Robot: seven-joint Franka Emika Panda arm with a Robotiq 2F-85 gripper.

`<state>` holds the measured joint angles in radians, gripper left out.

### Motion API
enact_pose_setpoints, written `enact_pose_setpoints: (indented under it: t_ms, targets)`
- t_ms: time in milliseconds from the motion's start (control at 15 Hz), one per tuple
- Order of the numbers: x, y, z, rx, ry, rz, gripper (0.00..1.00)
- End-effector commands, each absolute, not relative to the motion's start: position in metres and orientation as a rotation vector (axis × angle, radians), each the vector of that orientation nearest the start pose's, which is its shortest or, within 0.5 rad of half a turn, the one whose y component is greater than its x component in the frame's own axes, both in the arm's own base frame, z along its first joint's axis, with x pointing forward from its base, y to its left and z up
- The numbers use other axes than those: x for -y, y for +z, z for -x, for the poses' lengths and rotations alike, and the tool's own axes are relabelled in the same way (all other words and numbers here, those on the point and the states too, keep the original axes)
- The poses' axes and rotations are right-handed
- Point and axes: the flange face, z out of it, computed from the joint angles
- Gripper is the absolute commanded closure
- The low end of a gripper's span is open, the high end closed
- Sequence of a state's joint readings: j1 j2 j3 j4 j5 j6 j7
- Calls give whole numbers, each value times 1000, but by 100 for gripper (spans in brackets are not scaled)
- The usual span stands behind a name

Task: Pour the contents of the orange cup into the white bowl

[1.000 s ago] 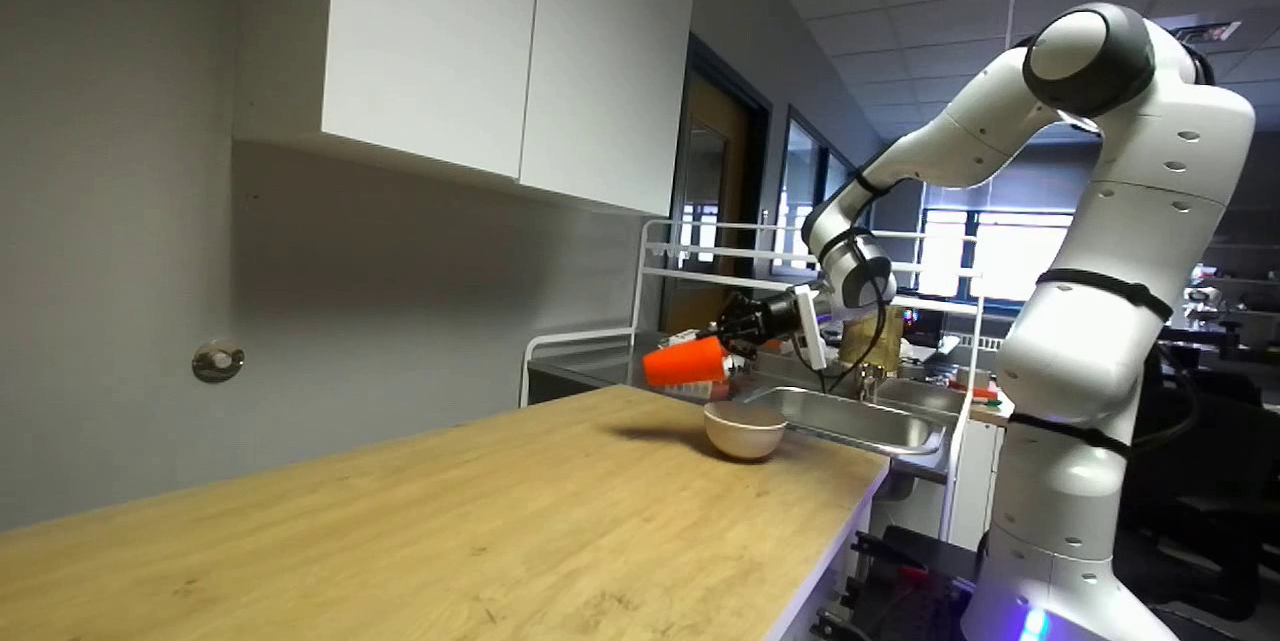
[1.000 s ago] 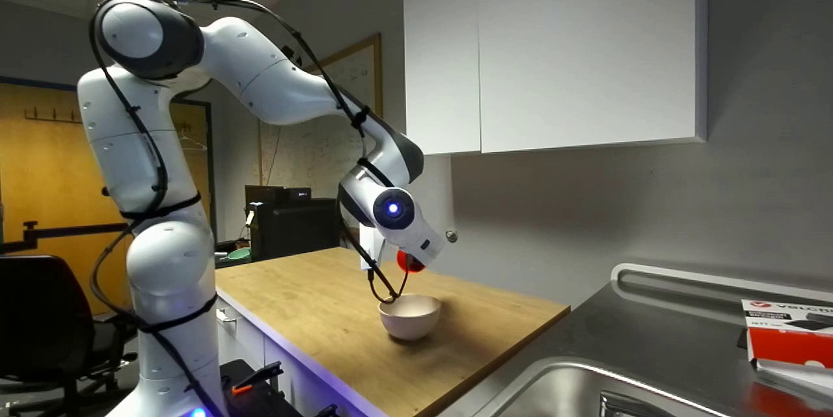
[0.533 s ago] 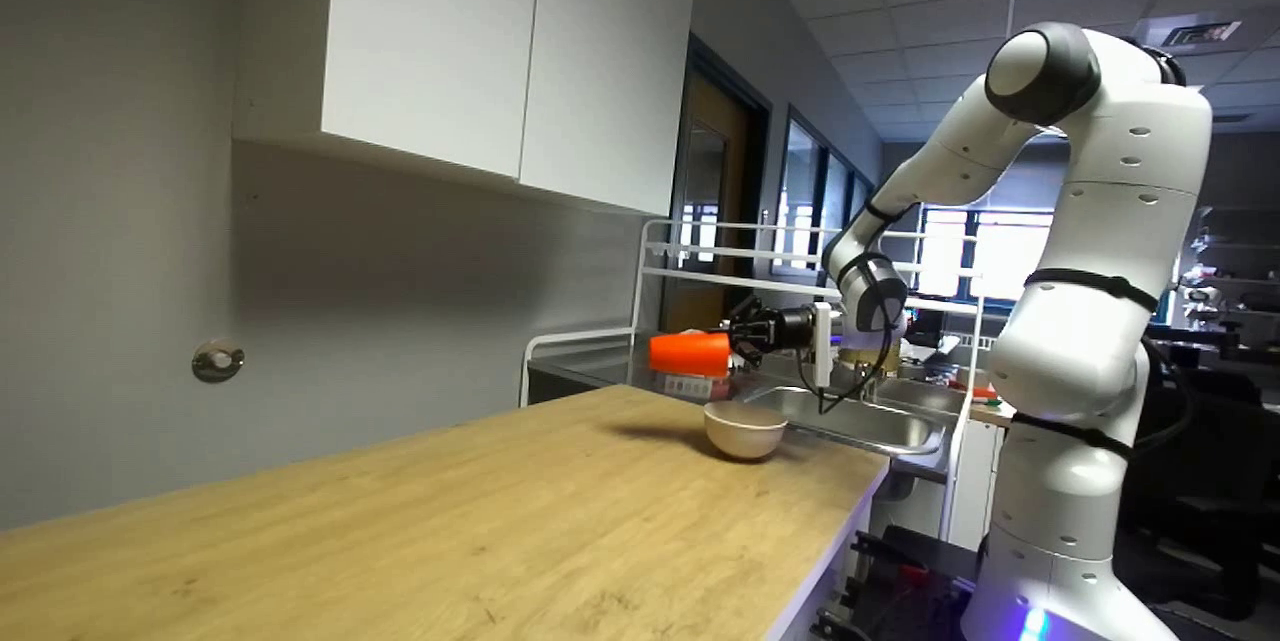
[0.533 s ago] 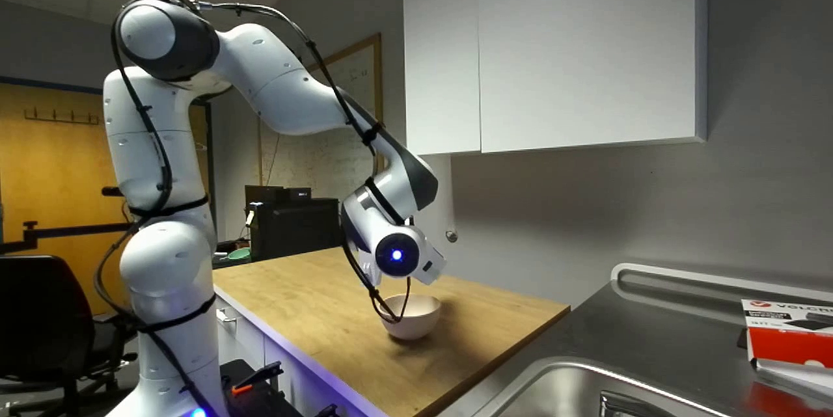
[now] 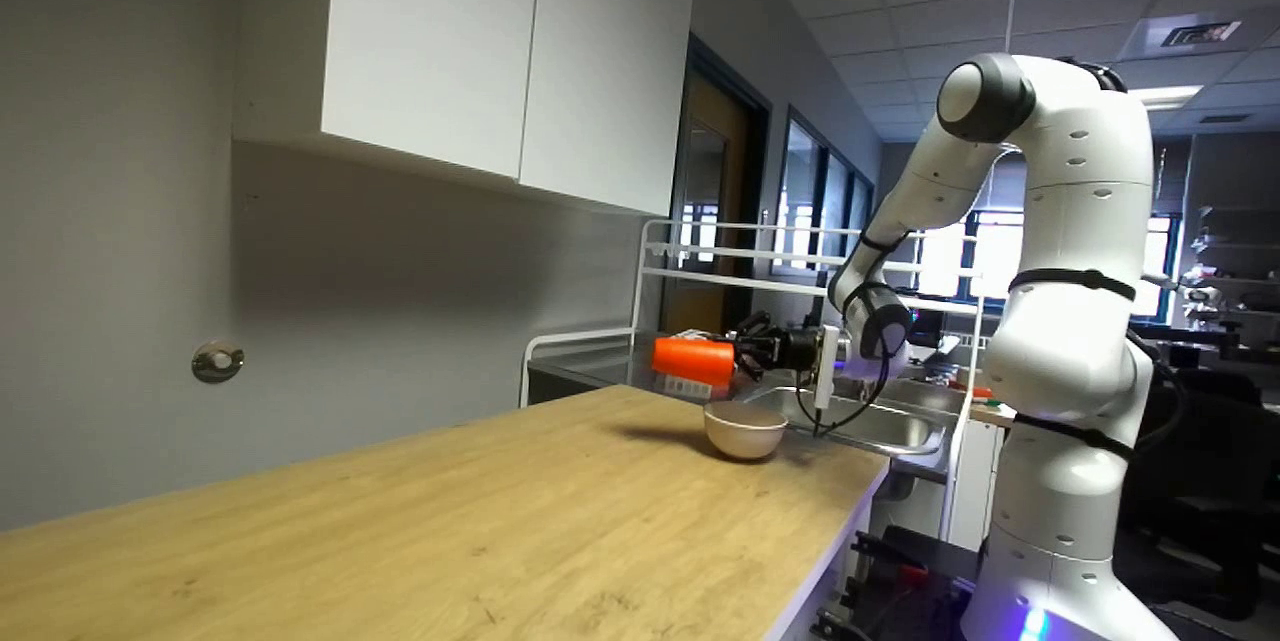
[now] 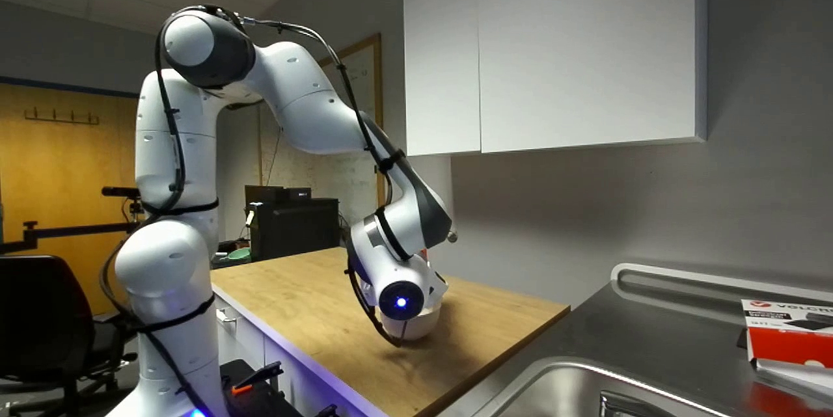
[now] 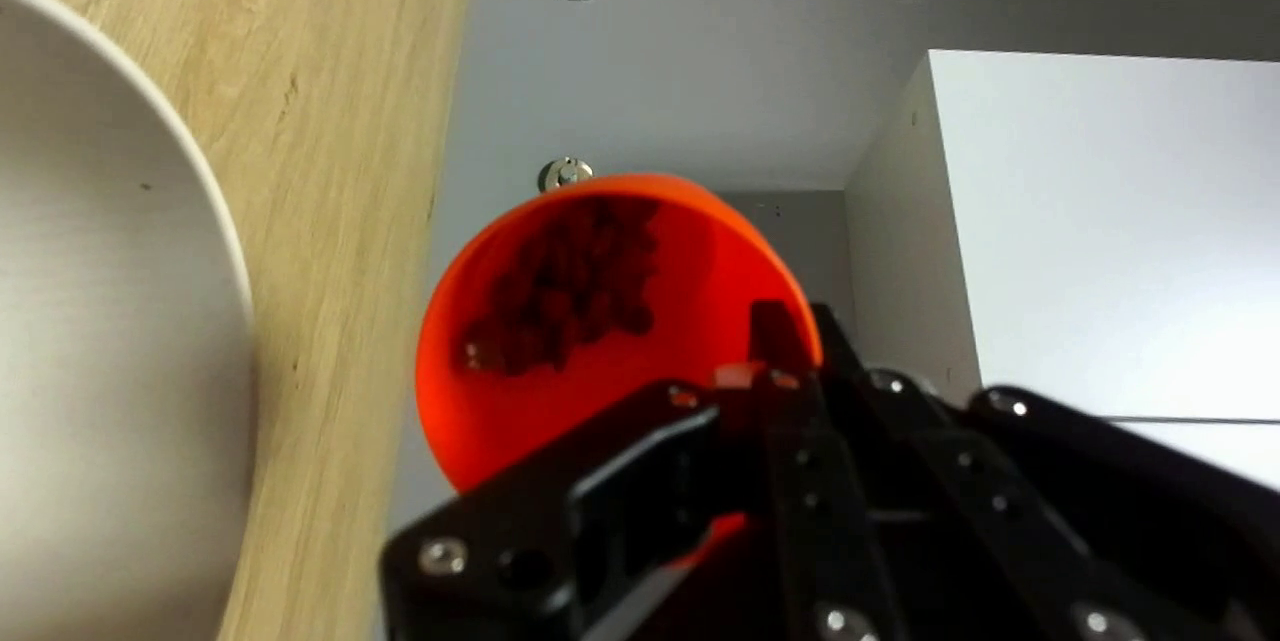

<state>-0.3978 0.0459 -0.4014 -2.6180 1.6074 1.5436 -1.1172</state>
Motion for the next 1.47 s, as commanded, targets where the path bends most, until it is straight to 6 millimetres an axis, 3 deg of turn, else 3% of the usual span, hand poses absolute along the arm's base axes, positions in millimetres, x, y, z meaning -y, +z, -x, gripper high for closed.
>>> enact_pose_setpoints:
  t_ms: [0, 1400]
  targets:
    - [214, 268, -358, -568, -691, 1416, 98]
    - [226, 270, -375, -391, -713, 1265, 98]
